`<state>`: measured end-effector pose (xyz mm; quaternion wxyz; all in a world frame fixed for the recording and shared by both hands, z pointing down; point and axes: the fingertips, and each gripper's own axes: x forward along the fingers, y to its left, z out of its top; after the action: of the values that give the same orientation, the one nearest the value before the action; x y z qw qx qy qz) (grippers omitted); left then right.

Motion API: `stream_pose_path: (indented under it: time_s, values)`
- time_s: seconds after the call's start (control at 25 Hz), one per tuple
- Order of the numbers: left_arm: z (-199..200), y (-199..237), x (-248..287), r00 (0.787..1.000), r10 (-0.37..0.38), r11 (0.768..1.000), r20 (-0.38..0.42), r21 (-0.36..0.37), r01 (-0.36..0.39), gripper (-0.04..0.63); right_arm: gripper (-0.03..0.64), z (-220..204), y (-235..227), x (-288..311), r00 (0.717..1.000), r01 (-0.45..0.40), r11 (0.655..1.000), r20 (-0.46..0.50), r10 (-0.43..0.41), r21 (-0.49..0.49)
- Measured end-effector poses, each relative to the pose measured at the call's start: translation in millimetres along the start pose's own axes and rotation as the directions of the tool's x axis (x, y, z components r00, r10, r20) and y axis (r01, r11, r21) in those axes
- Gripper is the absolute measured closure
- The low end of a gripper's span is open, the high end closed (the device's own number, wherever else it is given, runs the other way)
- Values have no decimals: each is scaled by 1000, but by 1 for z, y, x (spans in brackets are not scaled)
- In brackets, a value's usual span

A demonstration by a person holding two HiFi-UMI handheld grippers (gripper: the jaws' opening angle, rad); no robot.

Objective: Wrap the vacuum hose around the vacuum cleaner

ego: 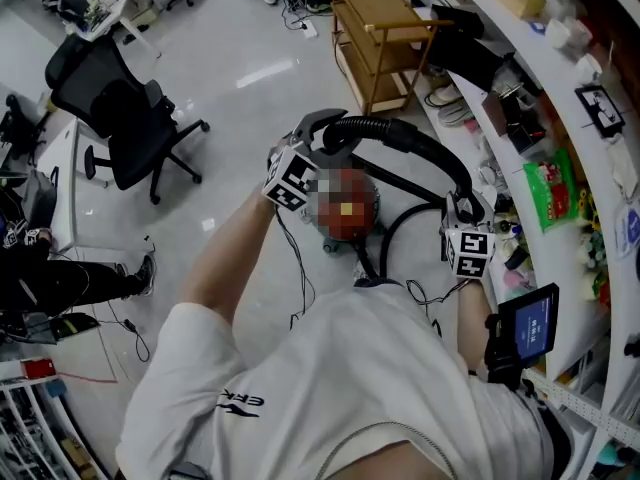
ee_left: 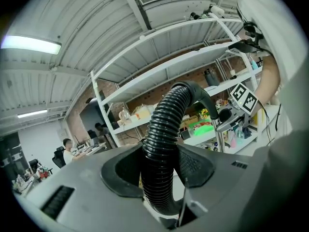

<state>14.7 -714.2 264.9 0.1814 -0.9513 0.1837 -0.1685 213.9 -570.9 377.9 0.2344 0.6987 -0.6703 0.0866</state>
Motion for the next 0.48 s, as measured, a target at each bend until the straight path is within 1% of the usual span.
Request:
stream_pose_path:
  time_s: [0.2,0.32,0.48]
  values:
    - [-10,35,12,999,30,1000,-16,7,-30,422,445,25,-5,38,1000,-16,1000,16,17,-26]
    - [-19,57,13,998,51,999,-21,3,-51,422,445,39,0,57,999,-23,999,23,24,-36]
    - [-28,90,9,998,59,998,-1,10,-59,422,445,61,13,78,999,-21,999,30,23,-46]
